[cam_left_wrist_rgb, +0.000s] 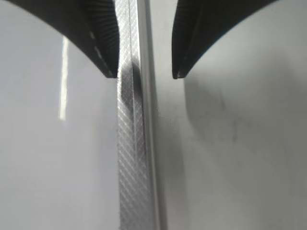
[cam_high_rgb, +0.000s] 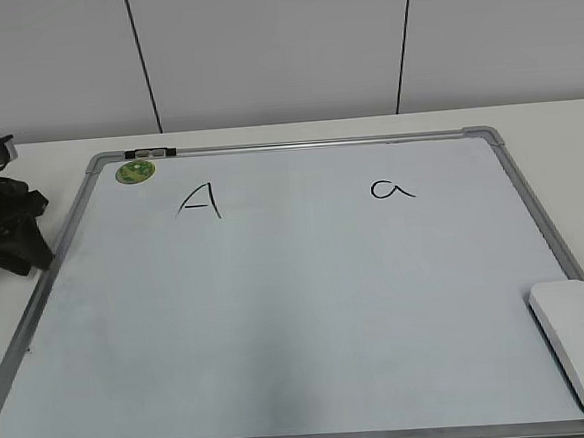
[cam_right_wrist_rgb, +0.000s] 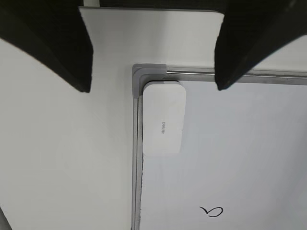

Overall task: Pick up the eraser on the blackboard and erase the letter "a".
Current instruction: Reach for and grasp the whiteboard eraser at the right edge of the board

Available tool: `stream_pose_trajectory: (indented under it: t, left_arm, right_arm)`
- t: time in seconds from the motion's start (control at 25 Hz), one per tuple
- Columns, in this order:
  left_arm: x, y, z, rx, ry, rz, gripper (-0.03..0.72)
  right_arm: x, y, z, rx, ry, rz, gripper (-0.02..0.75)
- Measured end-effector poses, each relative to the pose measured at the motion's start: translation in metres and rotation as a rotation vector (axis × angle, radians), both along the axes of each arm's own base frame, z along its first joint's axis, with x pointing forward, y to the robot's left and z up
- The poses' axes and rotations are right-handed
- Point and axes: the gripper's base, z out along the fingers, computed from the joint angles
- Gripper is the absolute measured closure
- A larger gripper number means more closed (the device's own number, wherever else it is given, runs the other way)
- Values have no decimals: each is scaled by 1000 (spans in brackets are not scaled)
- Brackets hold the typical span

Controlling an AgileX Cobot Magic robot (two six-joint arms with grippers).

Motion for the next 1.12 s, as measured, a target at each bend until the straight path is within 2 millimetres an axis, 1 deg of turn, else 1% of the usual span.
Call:
stream_pose_trajectory:
  t: [0.08,0.16,0.68,0.96,1.12]
  left_arm:
    - [0,0,-1,-6,7,1,476]
    - [-1,-1,-1,-20,9,-3,484]
    - [-1,-2,0,-37,8,-11,479]
    - [4,-3,-9,-53,31,-12,479]
    - [5,-1,-10,-57,36,-10,479]
  right_arm:
    - [0,0,0,0,0,0,152]
    - [0,0,0,0,0,0,152]
    - [0,0,0,0,0,0,152]
    - [0,0,0,0,0,0,152]
    - [0,0,0,0,0,0,152]
